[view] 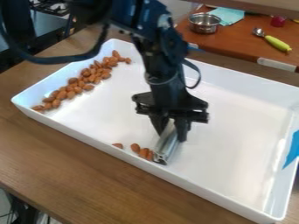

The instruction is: Sweep into pile

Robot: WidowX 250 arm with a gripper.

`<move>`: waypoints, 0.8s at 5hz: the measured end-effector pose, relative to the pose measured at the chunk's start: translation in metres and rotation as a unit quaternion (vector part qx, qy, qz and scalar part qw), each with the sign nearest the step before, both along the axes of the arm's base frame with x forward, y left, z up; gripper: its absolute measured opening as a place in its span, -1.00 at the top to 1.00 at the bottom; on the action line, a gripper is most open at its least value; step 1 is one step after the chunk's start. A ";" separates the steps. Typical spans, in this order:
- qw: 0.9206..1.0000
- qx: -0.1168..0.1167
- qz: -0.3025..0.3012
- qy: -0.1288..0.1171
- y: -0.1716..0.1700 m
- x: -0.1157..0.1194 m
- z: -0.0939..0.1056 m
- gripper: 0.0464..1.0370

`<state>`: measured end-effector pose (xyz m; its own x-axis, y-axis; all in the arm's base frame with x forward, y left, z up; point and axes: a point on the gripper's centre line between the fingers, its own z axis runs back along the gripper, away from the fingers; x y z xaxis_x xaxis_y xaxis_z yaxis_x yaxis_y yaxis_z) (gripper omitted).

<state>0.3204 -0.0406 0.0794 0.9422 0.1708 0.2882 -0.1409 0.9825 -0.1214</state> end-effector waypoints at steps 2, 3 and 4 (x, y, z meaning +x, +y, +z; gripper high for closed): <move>1.000 0.019 -0.009 -0.008 0.054 -0.013 0.000 0.33; 1.000 0.030 -0.006 -0.005 0.082 -0.017 0.000 0.33; 0.998 0.053 -0.003 -0.020 0.106 -0.018 0.005 0.33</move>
<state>0.3026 0.0650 0.0840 0.9303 0.1321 0.3423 -0.1327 0.9909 -0.0217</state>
